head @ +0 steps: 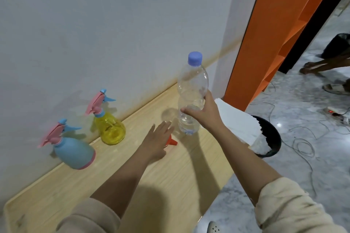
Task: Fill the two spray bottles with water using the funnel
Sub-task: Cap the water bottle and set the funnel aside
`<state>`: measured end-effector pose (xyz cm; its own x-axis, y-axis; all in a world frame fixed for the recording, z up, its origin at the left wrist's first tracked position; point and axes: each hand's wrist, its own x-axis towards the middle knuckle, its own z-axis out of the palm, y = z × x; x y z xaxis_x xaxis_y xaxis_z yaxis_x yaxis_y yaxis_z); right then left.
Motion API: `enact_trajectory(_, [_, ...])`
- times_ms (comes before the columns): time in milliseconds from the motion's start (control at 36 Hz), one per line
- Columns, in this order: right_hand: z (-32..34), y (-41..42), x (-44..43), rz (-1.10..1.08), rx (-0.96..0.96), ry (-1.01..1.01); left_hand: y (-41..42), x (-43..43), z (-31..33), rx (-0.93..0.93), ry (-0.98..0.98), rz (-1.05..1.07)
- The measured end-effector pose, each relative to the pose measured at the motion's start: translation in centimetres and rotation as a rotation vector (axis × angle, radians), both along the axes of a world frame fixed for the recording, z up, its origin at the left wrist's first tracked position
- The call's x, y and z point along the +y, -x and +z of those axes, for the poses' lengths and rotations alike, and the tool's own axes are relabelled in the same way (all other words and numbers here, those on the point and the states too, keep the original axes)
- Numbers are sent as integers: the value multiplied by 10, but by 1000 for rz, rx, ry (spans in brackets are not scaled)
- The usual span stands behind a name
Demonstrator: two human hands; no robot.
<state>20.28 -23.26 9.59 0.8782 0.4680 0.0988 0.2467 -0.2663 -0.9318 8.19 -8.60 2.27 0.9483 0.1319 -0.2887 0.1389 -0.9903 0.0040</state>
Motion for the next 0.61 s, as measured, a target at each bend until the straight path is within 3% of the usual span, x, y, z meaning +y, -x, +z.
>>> enact_trajectory(139, [-8,-4,9,-46,-17,28,-2,8,-13,-21,-132,-89])
enact_trajectory(306, [-7,-3,14,-126,-52,14,-6,18,-15,-148,-28,-93])
enact_trajectory(611, [-2,-17,38,-87,-87,41,-8,45,-7,-484,461,634])
